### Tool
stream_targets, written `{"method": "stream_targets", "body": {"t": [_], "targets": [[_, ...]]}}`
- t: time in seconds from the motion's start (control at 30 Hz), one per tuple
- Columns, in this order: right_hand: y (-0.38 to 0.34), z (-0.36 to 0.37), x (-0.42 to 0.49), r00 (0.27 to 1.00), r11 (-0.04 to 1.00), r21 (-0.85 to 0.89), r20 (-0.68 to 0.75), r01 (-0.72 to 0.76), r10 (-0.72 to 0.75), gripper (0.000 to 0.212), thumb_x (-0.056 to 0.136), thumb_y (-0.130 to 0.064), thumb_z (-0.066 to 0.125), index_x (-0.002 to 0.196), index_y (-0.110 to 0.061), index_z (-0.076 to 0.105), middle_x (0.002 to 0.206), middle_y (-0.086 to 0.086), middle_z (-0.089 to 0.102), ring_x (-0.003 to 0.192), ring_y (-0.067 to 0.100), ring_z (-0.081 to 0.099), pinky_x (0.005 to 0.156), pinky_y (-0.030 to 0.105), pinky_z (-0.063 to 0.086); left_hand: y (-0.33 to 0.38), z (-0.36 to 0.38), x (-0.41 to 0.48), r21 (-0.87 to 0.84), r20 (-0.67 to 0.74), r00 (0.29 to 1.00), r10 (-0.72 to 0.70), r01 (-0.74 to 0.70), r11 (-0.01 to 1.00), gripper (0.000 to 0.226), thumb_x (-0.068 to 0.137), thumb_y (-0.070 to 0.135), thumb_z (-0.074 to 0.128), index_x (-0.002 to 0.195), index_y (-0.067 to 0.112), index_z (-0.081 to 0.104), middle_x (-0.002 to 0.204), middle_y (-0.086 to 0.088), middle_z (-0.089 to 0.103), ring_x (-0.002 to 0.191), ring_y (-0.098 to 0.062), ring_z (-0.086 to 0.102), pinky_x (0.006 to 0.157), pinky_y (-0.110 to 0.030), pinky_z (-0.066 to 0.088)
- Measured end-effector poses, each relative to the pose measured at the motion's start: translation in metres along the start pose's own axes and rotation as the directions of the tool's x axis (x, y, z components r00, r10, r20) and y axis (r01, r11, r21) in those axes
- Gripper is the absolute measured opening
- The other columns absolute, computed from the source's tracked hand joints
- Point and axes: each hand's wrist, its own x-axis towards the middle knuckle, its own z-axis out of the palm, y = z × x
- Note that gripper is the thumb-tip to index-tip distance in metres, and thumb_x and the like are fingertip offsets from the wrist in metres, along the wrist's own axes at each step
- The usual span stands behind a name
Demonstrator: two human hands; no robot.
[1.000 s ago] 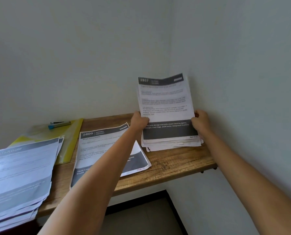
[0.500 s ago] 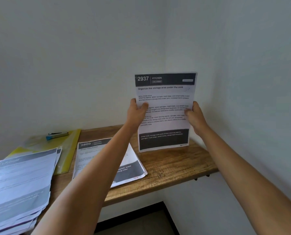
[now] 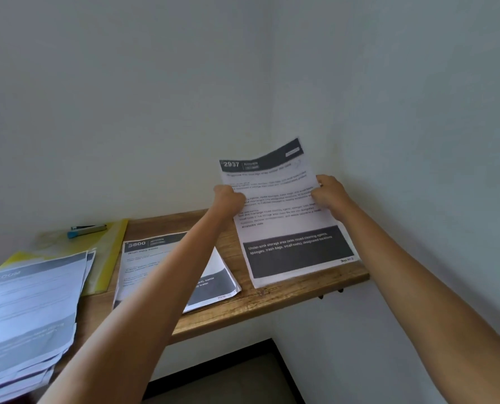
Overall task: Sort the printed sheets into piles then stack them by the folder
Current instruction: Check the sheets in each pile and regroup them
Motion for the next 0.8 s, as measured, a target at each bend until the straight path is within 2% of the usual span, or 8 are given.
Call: {"method": "stream_targets", "body": {"t": [0.07, 0.17, 0.27, 0.4, 0.47, 0.53, 0.67, 0.8], "targets": [[0.009, 0.008, -0.004, 0.999, 0.999, 0.002, 0.022, -0.049, 0.049, 0.037, 0.087, 0.003, 0.041, 0.116, -0.008, 0.062, 0.117, 0.012, 0.064, 0.097, 0.028, 0.062, 0.075, 0.03, 0.05, -0.014, 0.004, -0.001, 0.068, -0.019, 0.998, -0.053, 0.054, 0.996, 0.045, 0.095, 0.002, 0.045, 0.135, -0.004, 0.024, 0.124, -0.014, 0.053, 0.112, -0.031, 0.058, 0.074, -0.033, 0.053], [0.025, 0.024, -0.012, 0.996, 0.995, 0.052, 0.022, -0.084, 0.083, 0.032, 0.088, 0.002, 0.05, 0.114, -0.009, 0.065, 0.113, 0.012, 0.067, 0.09, 0.026, 0.065, 0.075, 0.031, 0.052, -0.036, 0.009, -0.003, 0.201, -0.022, 0.997, -0.073, 0.076, 0.977, 0.052, 0.095, 0.0, 0.044, 0.138, -0.008, 0.016, 0.135, -0.021, 0.047, 0.121, -0.035, 0.052, 0.094, -0.04, 0.05], [0.04, 0.04, -0.017, 0.997, 0.993, 0.091, -0.023, -0.077, 0.079, 0.026, 0.087, -0.001, 0.06, 0.11, -0.009, 0.066, 0.107, 0.011, 0.068, 0.083, 0.022, 0.064, 0.071, 0.028, 0.051, -0.053, 0.012, -0.004, 0.3, -0.029, 0.996, -0.084, 0.089, 0.95, 0.059, 0.093, 0.002, 0.047, 0.14, -0.011, 0.014, 0.139, -0.022, 0.043, 0.125, -0.035, 0.048, 0.098, -0.038, 0.047], [0.057, 0.057, -0.023, 0.992, 0.982, 0.166, -0.072, -0.088, 0.101, 0.017, 0.083, -0.002, 0.067, 0.096, -0.012, 0.065, 0.096, 0.009, 0.07, 0.083, 0.024, 0.068, 0.075, 0.035, 0.057, -0.063, 0.015, 0.001, 0.37, -0.069, 0.994, -0.091, 0.11, 0.923, 0.071, 0.089, 0.006, 0.057, 0.144, -0.006, 0.014, 0.147, -0.022, 0.029, 0.133, -0.037, 0.036, 0.106, -0.043, 0.041], [0.063, 0.065, -0.026, 0.99, 0.98, 0.185, -0.107, -0.068, 0.089, 0.016, 0.081, 0.0, 0.068, 0.094, -0.009, 0.065, 0.089, 0.008, 0.069, 0.081, 0.024, 0.067, 0.074, 0.034, 0.057, -0.064, 0.015, 0.001, 0.414, -0.094, 0.995, -0.016, 0.054, 0.909, 0.076, 0.087, 0.007, 0.061, 0.146, -0.003, 0.014, 0.149, -0.023, 0.023, 0.138, -0.038, 0.026, 0.11, -0.042, 0.033], [0.068, 0.07, -0.029, 0.989, 0.981, 0.188, -0.131, -0.045, 0.07, 0.015, 0.08, 0.0, 0.069, 0.091, -0.01, 0.065, 0.083, 0.006, 0.068, 0.077, 0.021, 0.066, 0.07, 0.03, 0.056, -0.064, 0.013, 0.006, 0.463, -0.068, 0.992, 0.107, -0.064, 0.884, 0.08, 0.09, 0.012, 0.061, 0.15, 0.0, 0.01, 0.153, -0.022, 0.02, 0.142, -0.038, 0.019, 0.113, -0.044, 0.026], [0.069, 0.072, -0.028, 0.992, 0.98, 0.197, -0.117, -0.02, 0.044, 0.014, 0.082, -0.002, 0.068, 0.091, -0.012, 0.064, 0.079, -0.003, 0.064, 0.069, 0.01, 0.062, 0.055, 0.013, 0.045, -0.065, 0.015, 0.025, 0.484, 0.06, 0.955, 0.29, -0.281, 0.828, 0.072, 0.095, 0.024, 0.058, 0.152, 0.012, 0.016, 0.157, -0.011, 0.023, 0.145, -0.03, 0.02, 0.114, -0.044, 0.023], [0.071, 0.076, -0.026, 0.995, 0.982, 0.188, -0.102, 0.008, 0.012, 0.015, 0.082, -0.003, 0.069, 0.088, -0.016, 0.063, 0.081, -0.003, 0.065, 0.071, 0.011, 0.063, 0.055, 0.014, 0.044, -0.07, 0.028, 0.042, 0.463, 0.16, 0.906, 0.391, -0.419, 0.781, 0.073, 0.094, 0.027, 0.059, 0.152, 0.015, 0.018, 0.158, -0.007, 0.022, 0.146, -0.026, 0.02, 0.116, -0.043, 0.02]]}}
